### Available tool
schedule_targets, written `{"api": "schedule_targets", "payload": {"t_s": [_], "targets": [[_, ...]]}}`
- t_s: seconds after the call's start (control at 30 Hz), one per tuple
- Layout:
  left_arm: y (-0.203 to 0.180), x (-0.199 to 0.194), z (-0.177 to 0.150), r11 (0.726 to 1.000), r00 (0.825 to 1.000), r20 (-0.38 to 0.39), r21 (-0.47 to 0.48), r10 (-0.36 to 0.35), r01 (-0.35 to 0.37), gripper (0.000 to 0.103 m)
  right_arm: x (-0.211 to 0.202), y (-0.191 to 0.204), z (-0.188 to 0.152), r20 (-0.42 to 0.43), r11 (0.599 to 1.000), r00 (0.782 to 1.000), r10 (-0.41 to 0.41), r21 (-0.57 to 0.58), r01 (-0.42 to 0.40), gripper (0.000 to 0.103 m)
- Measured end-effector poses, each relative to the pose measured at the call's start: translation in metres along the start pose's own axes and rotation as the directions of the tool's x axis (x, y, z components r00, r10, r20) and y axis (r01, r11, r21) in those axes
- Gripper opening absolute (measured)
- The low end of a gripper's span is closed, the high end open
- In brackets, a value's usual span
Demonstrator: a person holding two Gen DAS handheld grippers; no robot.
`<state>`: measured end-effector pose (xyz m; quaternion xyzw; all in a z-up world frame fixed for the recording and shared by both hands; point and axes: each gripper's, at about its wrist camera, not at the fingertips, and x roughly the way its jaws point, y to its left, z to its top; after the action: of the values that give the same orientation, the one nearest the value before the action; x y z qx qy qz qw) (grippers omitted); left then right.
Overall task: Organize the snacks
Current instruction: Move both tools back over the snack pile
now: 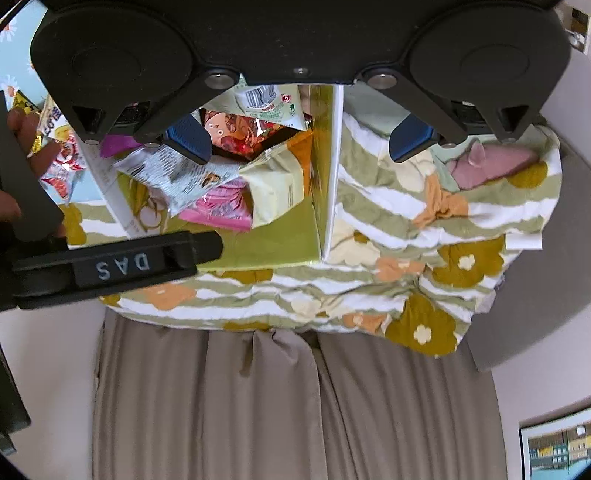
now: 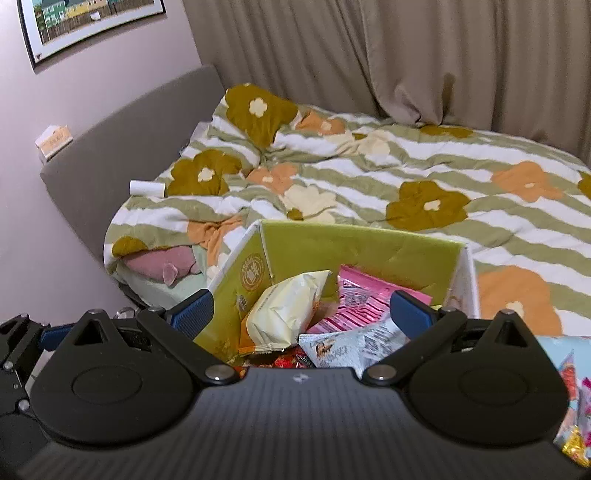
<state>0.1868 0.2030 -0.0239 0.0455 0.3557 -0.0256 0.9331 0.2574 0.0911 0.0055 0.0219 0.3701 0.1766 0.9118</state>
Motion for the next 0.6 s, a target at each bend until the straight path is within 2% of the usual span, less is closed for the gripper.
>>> {"api": "schedule_targets", "payload": {"t_s": [0.1,0.23,0.4,0.6], "targets": [[-0.003,-0.017,-0.001,1.0,0.999,0.038,0.0,0.013,-0.013,0.103,-0.023,-0.002,-0.004,0.025,1.0,0.999,-0.024,-0.005,0.025,0.103],[-0.007,-0.033,-0.001,1.0,0.999,0.044,0.01,-0.004,0.003,0.103,-0.055,-0.007,-0.013,0.043,0.997,0.996,-0.075,0.011,0.074,0.103],[-0.02,-0.053,-0.002,0.998,0.995,0.081,0.032,-0.057,0.055,0.103,-0.099,-0.021,-0.03,0.07,0.991,0.989,-0.126,0.059,0.122,0.103],[-0.055,-0.071,0.0,0.988,0.983,0.117,0.074,-0.144,0.136,0.103,-0.148,-0.056,-0.057,0.086,0.968,0.97,-0.229,0.12,0.218,0.103]]}}
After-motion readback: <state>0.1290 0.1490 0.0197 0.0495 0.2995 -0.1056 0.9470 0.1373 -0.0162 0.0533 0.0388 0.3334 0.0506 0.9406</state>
